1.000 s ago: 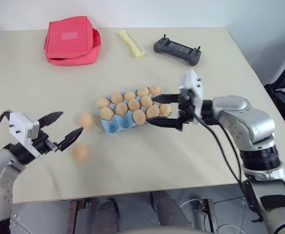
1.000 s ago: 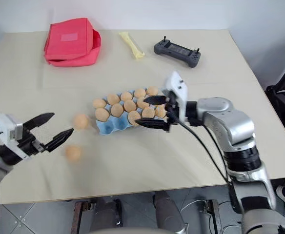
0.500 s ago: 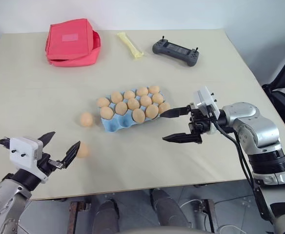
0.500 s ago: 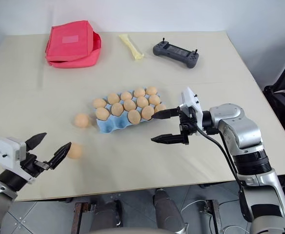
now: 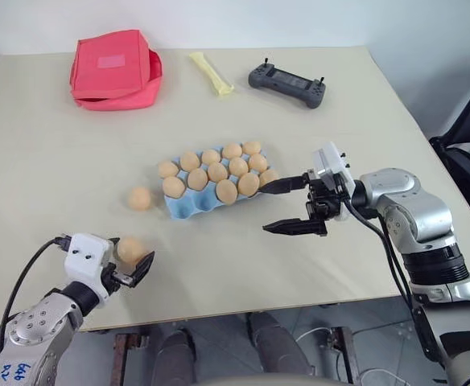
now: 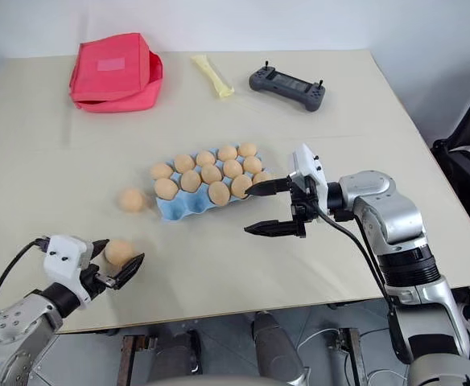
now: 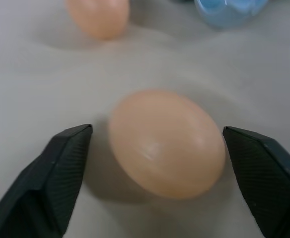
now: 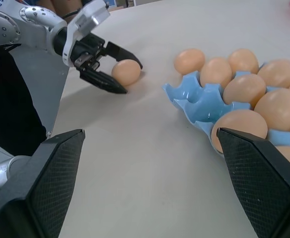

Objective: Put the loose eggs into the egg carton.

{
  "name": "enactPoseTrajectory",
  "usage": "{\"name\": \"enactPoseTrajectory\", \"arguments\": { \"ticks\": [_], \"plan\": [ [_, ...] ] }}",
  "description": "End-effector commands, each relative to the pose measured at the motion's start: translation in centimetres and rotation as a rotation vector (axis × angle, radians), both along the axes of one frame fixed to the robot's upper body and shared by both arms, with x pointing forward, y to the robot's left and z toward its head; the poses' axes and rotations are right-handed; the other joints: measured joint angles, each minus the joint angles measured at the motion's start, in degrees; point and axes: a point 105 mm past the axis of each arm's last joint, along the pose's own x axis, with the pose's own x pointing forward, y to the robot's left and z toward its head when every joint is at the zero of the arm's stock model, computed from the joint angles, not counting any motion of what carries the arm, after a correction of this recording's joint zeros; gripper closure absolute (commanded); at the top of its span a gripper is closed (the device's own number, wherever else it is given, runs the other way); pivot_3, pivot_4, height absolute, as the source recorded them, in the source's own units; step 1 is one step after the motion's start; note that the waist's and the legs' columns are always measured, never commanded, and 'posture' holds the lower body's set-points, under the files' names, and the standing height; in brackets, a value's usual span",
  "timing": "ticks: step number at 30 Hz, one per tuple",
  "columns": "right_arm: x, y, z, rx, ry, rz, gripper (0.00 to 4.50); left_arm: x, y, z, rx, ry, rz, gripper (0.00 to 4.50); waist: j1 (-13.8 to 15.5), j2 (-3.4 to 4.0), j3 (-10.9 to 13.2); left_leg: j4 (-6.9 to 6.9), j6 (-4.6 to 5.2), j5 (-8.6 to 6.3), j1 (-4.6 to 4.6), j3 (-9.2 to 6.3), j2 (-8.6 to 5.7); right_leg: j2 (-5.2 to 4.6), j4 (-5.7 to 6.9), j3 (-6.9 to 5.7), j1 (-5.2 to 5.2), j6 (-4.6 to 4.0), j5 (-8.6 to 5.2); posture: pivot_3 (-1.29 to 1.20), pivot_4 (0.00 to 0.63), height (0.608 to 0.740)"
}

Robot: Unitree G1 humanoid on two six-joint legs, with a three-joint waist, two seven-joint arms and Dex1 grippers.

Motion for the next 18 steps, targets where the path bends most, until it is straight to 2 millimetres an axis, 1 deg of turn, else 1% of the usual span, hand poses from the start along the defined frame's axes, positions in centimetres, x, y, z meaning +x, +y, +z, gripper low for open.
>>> {"name": "enactPoseTrajectory", "arguments": {
  "ticks": [1, 4, 6, 9, 11, 14, 18],
  "plan": [
    [-0.3, -0.4, 1.2, 0.024, -0.042, -0.011, 0.0, 0.0, 0.0, -0.5, 0.022, 0.017, 0.0, 1.22, 0.0, 0.0, 0.0, 0.0, 0.0, 0.0, 0.0, 0.0, 0.0, 0.0, 0.01, 0.0, 0.0, 0.0, 0.0, 0.0, 0.15, 0.74],
    [-0.4, -0.5, 1.2, 0.025, -0.039, -0.021, 0.0, 0.3, 0.0, -0.4, 0.025, 0.0, -0.005, 2.17, -0.1, 0.0, 0.0, 0.03, 0.0, 0.0, 0.01, 0.0, 0.0, 0.0, 0.02, 0.0, 0.02, 0.01, 0.01, 0.0, 0.15, 0.74],
    [-0.4, -0.6, 1.2, 0.023, -0.038, -0.03, 0.0, 0.8, -0.2, -0.1, 0.016, -0.017, -0.02, 2.45, -0.1, 0.0, 0.0, 0.04, 0.01, 0.0, 0.02, 0.0, 0.0, 0.0, 0.02, 0.0, 0.02, 0.01, 0.01, 0.0, 0.15, 0.74],
    [-0.4, -0.9, 1.1, 0.019, -0.04, -0.046, 0.0, 1.4, -1.0, 1.0, -0.013, -0.062, -0.07, 2.6, 0.0, 0.0, 0.0, 0.06, 0.03, 0.02, 0.02, -0.01, 0.0, 0.0, 0.04, 0.0, 0.02, 0.01, 0.01, 0.0, 0.15, 0.74],
    [-0.4, -1.1, 1.2, 0.018, -0.041, -0.055, 0.0, 2.0, -1.4, 2.4, -0.046, -0.129, -0.095, 2.65, 0.0, 0.0, 0.0, 0.07, 0.03, 0.02, 0.01, -0.01, -0.01, 0.0, 0.04, 0.0, 0.02, 0.02, 0.02, 0.0, 0.15, 0.74],
    [-0.5, -1.5, 1.2, 0.016, -0.047, -0.078, 0.0, 2.9, -3.5, 5.4, -0.129, -0.227, -0.217, 2.65, 0.3, 0.0, 0.0, 0.07, 0.03, 0.02, -0.01, -0.01, -0.02, -0.01, 0.04, 0.0, 0.02, 0.04, 0.02, 0.0, 0.15, 0.74],
    [-0.5, -1.8, 1.4, 0.021, -0.064, -0.111, 0.0, 4.5, -5.7, 7.7, -0.162, -0.258, -0.344, 2.65, 0.9, 0.0, 0.0, 0.08, 0.02, 0.03, 0.0, -0.05, -0.03, 0.01, 0.12, -0.01, 0.02, 0.18, 0.1, 0.0, 0.15, 0.74]
  ]
}}
